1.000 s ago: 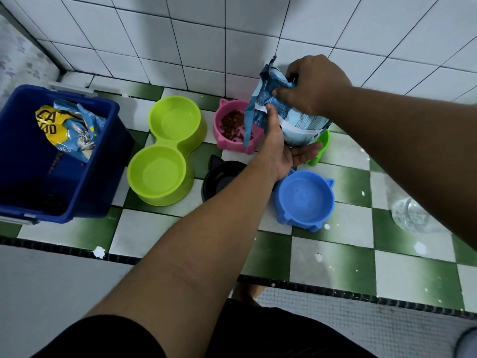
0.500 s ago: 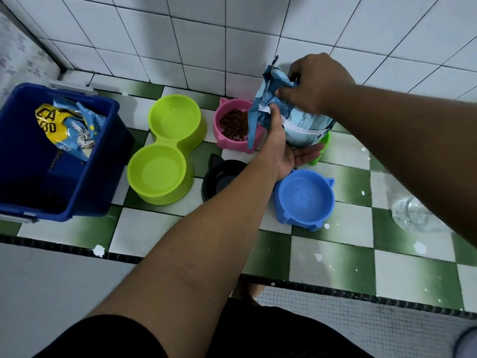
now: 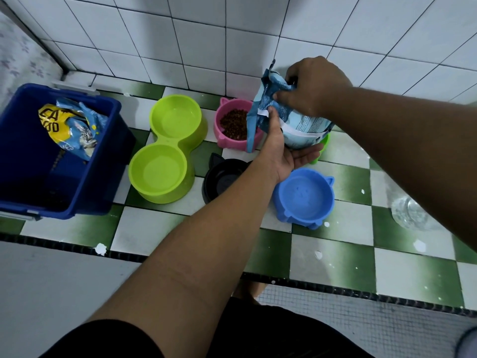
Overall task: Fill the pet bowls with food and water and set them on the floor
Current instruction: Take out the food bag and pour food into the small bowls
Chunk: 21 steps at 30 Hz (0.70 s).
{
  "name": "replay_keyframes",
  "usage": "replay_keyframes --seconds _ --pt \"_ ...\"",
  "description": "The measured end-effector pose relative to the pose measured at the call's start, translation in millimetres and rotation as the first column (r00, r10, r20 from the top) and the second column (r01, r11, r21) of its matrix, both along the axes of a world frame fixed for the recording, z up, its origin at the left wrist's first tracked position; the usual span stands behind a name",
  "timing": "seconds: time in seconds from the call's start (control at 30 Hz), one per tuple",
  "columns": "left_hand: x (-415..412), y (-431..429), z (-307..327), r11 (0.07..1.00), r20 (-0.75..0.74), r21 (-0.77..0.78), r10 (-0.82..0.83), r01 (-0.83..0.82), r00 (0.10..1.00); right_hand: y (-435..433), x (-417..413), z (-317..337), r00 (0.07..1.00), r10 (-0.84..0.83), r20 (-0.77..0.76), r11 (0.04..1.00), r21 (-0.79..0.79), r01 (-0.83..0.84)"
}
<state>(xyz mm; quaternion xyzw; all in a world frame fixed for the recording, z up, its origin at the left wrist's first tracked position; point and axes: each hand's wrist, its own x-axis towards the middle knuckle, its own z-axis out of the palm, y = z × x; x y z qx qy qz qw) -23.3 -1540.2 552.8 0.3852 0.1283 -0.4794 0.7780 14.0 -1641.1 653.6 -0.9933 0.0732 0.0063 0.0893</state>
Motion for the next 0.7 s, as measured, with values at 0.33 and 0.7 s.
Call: replay_keyframes --seconds 0.33,0.7 --pt "-0.3 1.0 8.1 0.999 0.047 0.016 -0.028 0.027 0.999 -9.9 -8.7 2.6 0.999 -0.017 0.042 0.998 0.062 0.014" --pt "-1.9 4.6 15.2 0.993 0.149 0.102 -0.075 0.060 0.986 -17.6 -29.2 0.8 0.990 -0.052 0.134 0.982 0.186 0.026"
